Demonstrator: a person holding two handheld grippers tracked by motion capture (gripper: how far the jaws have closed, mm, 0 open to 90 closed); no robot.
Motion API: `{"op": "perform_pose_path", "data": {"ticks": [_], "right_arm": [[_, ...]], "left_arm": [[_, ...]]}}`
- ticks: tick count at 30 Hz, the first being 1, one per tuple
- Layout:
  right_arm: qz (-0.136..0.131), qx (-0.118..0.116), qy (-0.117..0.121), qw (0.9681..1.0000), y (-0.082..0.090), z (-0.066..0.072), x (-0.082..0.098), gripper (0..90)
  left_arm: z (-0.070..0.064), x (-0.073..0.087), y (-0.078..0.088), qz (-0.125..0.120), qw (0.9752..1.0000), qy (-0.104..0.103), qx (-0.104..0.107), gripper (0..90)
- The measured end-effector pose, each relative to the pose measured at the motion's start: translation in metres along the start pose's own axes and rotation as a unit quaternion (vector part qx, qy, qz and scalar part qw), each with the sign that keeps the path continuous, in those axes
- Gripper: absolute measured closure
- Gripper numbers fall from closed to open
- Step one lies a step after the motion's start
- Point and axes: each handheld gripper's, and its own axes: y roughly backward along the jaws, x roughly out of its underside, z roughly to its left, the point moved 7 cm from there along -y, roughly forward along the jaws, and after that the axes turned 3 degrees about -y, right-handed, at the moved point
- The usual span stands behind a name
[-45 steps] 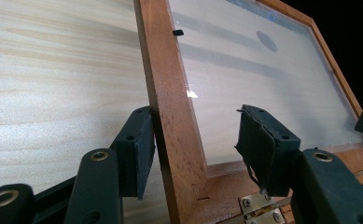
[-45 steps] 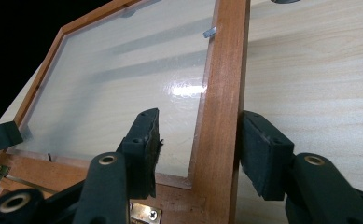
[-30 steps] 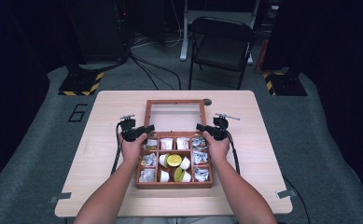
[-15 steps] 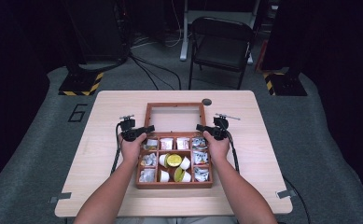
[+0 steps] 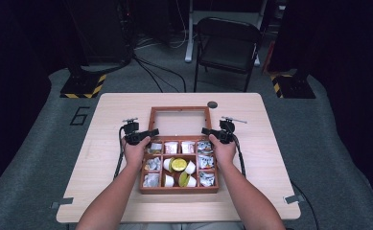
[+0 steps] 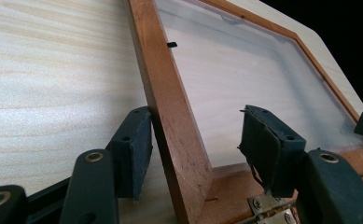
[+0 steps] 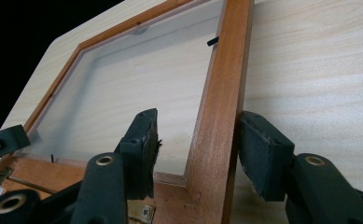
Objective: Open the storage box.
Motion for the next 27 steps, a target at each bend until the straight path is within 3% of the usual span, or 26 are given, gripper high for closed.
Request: {"op": "perform_pose_path", "data": {"ticks": [27], "right_arm": [[0.011,-0.003,-0.016,0.9998,-0.0014,-0.0024,0.0013,48.1]], "left_arm": [[0.0016,0.0003,-0.0021,0.011,0.9998,0.015,0.004,42.5]]}}
